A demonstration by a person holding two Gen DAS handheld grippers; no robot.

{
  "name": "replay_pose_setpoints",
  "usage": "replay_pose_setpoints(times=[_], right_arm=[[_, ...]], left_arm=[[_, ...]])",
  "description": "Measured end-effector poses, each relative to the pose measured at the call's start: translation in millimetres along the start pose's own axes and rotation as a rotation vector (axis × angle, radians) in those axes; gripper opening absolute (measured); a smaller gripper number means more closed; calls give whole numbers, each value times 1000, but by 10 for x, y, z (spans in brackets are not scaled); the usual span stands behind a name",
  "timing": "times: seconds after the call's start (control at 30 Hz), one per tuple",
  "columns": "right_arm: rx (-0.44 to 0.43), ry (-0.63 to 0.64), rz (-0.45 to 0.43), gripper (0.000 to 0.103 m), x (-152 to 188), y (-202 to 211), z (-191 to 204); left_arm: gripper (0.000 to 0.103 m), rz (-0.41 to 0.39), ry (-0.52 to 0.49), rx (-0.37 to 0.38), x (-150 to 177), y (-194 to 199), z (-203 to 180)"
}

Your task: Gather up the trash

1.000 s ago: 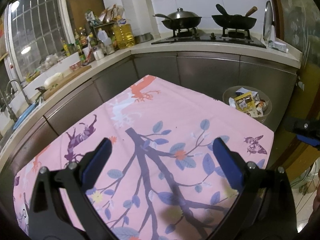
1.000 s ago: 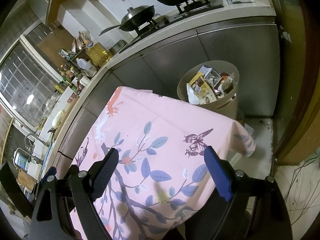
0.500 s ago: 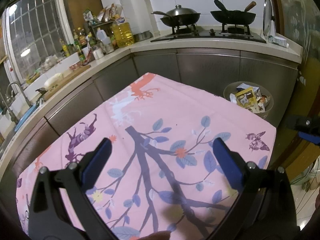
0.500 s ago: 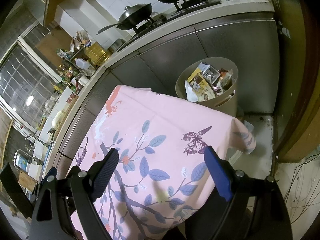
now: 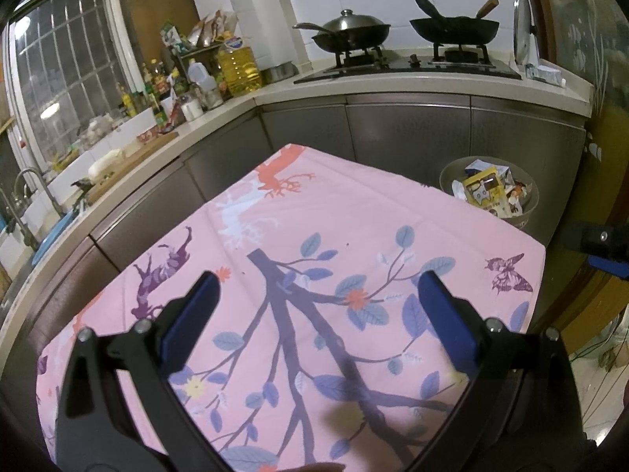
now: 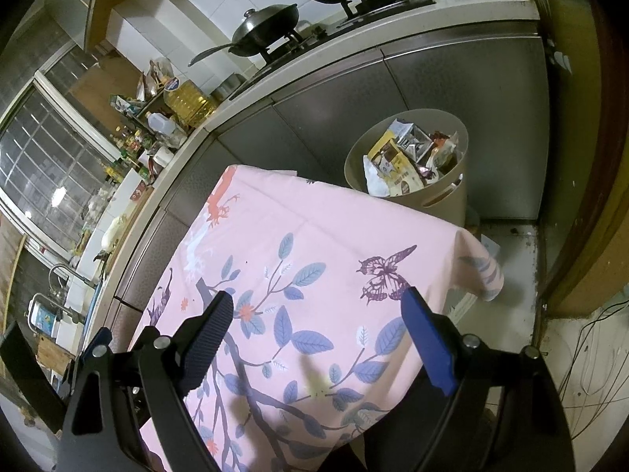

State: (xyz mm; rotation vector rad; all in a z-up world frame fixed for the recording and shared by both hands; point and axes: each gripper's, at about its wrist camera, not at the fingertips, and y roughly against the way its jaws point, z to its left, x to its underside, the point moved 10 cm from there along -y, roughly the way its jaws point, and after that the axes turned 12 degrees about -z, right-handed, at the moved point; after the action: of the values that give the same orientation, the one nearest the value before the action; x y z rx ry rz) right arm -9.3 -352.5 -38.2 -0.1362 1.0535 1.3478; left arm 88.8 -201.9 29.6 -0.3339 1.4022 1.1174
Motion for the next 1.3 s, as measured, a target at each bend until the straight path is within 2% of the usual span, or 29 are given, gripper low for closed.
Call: replay_pose_setpoints(times=[0.43,1.03,1.3], right_arm=[[0,-2,3,84,-11,-9,-6],[1,-6,8,84,-21,-19,-9],[0,-8,12,84,-7,-25,-15]], left_arm=[[97,10,-5,7,28,-15,-7],[97,54,-35,58,222,-95,298],[97,72,-55,77,237,-151,186]])
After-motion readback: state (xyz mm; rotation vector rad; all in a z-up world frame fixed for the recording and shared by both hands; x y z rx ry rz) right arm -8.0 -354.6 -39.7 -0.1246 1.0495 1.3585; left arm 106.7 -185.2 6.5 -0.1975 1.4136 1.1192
